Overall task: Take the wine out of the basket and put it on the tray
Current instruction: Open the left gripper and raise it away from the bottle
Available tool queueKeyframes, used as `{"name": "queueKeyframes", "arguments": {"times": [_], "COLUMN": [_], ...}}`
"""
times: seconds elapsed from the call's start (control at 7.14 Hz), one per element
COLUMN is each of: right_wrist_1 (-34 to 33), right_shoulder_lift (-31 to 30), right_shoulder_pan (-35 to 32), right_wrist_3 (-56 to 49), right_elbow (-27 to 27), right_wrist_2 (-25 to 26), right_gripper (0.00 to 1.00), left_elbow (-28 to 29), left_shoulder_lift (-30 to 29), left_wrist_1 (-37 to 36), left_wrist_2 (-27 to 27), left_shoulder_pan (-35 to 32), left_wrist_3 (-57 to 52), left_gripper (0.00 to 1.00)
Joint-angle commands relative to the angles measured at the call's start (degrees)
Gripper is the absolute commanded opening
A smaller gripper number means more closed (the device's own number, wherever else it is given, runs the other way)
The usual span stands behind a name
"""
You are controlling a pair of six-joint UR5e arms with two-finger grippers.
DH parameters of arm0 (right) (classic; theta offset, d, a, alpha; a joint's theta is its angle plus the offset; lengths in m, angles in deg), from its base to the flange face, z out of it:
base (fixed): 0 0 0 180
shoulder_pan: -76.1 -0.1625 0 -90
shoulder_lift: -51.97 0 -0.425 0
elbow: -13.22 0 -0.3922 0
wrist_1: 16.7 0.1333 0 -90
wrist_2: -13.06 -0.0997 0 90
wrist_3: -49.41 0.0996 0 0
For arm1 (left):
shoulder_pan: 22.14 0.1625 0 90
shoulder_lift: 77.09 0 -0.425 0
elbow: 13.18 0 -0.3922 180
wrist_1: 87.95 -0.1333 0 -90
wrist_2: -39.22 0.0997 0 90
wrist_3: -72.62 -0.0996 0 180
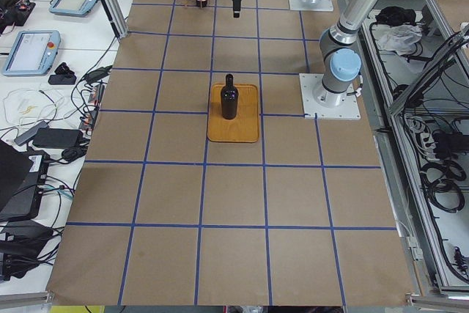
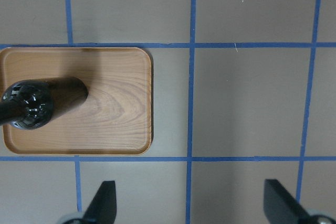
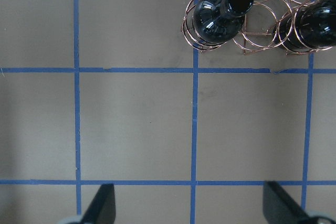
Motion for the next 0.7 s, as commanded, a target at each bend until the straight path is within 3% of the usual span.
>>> {"name": "queueKeyframes", "arguments": {"times": [0.0,0.56], "right_wrist_1": [0.00,0.00], "right_shoulder_lift": [0.00,0.00], "right_shoulder_pan": [0.00,0.00], "right_wrist_3": [-0.07,-0.07], "right_elbow": [0.06,0.06], "right_wrist_2": [0.09,0.00], "right_gripper": [1.00,1.00], "left_elbow": [-0.67,-1.20], "left_shoulder_lift": [-0.33,-0.24], "left_wrist_1": [-2.68,-2.78], "left_wrist_2": [0.17,0.17], "left_shoulder_pan": [-0.42,-0.42], "left_wrist_3": [-0.04,-0.13], "left_gripper": [1.00,1.00]}}
